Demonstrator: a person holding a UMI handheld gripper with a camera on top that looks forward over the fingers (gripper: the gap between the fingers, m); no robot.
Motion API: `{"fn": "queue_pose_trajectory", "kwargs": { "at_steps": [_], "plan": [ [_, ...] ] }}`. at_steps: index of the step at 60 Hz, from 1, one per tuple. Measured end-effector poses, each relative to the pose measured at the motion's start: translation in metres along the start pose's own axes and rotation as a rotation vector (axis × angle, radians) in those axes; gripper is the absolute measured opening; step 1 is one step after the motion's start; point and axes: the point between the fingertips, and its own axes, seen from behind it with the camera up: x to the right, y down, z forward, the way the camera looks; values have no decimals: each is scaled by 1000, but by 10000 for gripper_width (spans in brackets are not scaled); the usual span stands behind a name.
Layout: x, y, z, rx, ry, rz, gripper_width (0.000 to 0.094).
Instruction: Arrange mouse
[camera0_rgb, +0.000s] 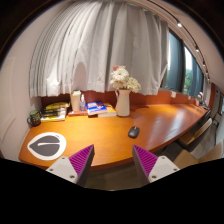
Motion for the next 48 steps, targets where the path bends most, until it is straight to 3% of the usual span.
{"fn": "queue_pose_trajectory", "kwargs": {
  "at_steps": [5, 6, 8, 13, 22, 33, 48],
  "plan": [
    [6, 37, 8, -58, -36, -13, 752],
    [1, 22, -5, -61, -48, -8, 752],
    [19, 61, 19, -94, -52, -9, 752],
    [49, 97, 36, -145, -57, 1, 751],
    [109, 123, 75, -220, -57, 8, 747],
    [147, 102, 155, -237, -100, -5, 735],
    [121, 60, 265, -262, -256, -50, 736]
  ]
}}
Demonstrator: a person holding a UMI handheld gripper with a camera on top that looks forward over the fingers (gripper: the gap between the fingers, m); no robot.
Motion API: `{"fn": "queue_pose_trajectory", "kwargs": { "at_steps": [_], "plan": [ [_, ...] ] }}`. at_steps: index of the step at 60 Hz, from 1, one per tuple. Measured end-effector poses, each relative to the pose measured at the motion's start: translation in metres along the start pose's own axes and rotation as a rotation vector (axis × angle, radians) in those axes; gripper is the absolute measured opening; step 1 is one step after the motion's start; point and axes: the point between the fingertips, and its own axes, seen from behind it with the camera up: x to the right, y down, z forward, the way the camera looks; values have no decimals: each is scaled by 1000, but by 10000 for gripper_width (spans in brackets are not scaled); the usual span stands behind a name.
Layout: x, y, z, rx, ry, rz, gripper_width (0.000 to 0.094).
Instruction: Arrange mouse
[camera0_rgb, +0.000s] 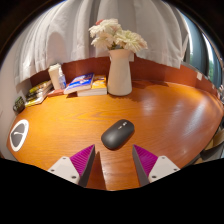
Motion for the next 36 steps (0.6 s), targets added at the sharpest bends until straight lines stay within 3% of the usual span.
{"fn": "queue_pose_trajectory", "kwargs": {
  "at_steps": [23, 32, 36],
  "plan": [
    [-20, -42, 77, -98, -108, -120, 731],
    [-31, -47, 84, -109, -148, -148, 505],
    [-32, -47, 85, -113, -152, -167, 468]
  ]
}}
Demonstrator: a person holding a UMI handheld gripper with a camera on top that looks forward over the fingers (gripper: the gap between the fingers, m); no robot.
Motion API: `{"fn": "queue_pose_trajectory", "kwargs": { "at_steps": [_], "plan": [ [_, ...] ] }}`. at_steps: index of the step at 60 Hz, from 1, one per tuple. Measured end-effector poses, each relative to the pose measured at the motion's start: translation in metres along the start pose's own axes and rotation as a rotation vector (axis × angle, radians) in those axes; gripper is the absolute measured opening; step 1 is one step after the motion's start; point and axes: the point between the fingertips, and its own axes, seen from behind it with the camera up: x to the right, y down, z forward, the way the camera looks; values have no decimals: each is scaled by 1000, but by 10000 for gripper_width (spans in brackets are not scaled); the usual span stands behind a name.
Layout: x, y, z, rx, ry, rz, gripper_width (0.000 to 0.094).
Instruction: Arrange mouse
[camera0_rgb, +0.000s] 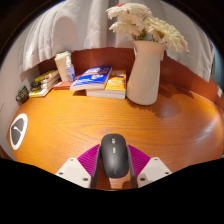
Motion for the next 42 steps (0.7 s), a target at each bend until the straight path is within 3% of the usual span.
{"fn": "queue_pose_trajectory", "kwargs": {
  "at_steps": [25, 30, 42],
  "plan": [
    [0, -14, -6, -94, 13, 76, 340],
    [-2, -56, -28, -26, 42, 82, 339],
    [-52, -204, -116, 238, 89, 108, 344]
  ]
}}
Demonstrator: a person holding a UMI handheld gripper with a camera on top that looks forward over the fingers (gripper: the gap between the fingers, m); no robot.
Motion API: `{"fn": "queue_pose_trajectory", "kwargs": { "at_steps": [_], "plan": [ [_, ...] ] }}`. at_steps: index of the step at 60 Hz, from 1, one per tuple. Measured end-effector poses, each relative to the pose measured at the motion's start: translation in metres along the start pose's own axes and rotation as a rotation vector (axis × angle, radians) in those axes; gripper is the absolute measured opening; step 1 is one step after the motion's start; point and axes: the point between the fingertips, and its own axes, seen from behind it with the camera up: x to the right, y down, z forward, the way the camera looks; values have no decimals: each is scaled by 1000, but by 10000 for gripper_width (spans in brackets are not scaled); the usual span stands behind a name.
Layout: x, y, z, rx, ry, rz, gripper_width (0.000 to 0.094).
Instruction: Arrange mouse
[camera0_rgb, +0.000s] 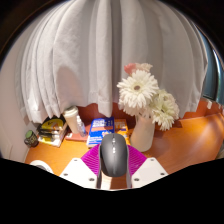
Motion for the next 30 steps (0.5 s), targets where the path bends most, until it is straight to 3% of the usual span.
{"fn": "queue_pose_trajectory", "kwargs": {
  "at_steps": [8, 15, 22, 30],
  "plan": [
    [-85, -63, -37, 118, -1, -5, 345],
    [-178, -67, -48, 143, -37, -20, 348],
    [-275, -12, -29, 58, -83, -27, 344],
    [-355, 94, 14, -95, -104, -50, 340]
  ]
}}
